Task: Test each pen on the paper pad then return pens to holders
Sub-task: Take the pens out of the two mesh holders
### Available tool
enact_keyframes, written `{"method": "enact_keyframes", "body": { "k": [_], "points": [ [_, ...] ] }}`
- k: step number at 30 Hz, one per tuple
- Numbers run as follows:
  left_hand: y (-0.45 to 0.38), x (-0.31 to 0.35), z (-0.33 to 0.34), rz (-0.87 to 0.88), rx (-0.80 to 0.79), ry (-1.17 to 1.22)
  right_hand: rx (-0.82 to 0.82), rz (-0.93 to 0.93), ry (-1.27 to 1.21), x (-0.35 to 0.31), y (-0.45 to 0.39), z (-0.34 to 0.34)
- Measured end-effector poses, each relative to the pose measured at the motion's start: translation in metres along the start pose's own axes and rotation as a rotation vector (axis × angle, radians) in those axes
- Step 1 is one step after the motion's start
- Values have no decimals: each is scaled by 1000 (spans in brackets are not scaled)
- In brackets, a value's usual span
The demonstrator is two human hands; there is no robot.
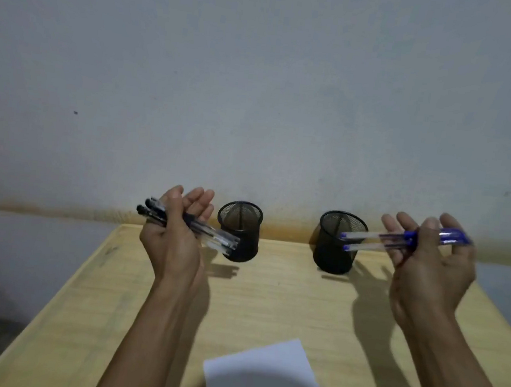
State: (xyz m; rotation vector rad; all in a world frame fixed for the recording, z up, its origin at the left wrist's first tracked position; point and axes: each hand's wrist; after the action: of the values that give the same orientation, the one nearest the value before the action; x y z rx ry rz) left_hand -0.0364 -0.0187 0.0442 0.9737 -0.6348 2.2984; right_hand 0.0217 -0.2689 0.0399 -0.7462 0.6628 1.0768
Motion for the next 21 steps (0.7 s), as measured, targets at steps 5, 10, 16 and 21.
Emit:
{"method": "enact_keyframes", "body": {
  "k": [5,10,16,21],
  "points": [
    [31,-20,-38,-40,83,-71,28,49,181,24,34,-38],
    [38,-33,-62,18,157,-190,109,134,223,33,49,-60],
    [30,-48,-91,-69,256,-208,210,181,246,33,49,-81],
    [28,-52,-110,-89,337,-287,212,193,515,33,57,-99]
  ]
}}
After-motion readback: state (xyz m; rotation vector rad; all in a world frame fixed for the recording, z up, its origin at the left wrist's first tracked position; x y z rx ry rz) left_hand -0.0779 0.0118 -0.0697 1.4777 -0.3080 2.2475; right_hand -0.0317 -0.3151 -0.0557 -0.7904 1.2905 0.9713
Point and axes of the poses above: each hand's wrist, its own y-axis away from the middle knuckle, its own z-axis out of the palm, x = y × z, and after that the axes turned 10 degrees about -x, right-handed
